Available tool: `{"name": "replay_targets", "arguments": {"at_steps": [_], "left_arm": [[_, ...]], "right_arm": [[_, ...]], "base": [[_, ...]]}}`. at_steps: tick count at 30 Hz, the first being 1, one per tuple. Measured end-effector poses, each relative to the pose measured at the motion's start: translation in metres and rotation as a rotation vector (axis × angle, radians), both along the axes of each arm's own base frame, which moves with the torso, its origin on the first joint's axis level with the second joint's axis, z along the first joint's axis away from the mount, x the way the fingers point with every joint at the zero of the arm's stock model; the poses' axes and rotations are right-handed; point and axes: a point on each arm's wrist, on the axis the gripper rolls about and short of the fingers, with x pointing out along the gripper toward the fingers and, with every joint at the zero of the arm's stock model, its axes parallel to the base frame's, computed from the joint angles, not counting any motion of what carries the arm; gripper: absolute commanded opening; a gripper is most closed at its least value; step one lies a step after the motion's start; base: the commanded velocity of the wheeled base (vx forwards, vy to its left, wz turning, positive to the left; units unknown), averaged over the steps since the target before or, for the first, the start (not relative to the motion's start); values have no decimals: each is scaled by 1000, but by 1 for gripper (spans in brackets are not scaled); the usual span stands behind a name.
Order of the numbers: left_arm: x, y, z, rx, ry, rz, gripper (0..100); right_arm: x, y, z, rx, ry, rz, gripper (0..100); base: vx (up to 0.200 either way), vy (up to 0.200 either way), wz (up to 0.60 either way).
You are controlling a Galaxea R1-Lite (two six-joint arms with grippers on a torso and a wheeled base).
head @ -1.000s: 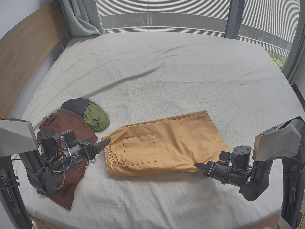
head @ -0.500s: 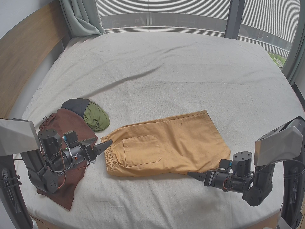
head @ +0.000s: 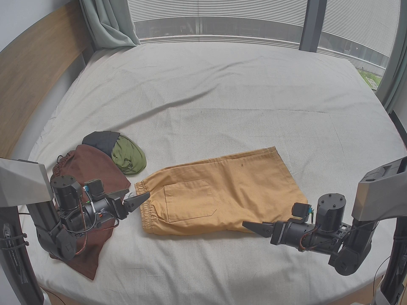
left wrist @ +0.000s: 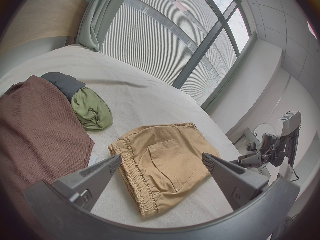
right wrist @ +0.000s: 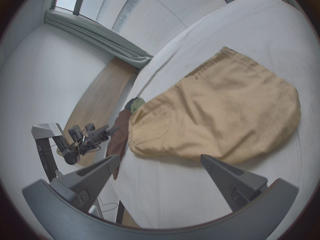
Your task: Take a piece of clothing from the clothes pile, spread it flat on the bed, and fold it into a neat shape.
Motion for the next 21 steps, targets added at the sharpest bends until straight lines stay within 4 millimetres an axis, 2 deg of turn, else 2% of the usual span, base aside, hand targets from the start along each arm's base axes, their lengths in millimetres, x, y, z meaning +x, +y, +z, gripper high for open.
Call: {"name": "replay_targets", "arguments": {"at_steps": [11, 21], "left_arm": [[0, 3, 0, -6, 4, -5, 100], [-1, 5, -1, -49, 40, -11, 100]], "right_arm": [[18, 5, 24, 81, -104, 20, 100], [26, -15, 43, 131, -143, -14, 100]], "base": [[0, 0, 0], [0, 0, 0]]}}
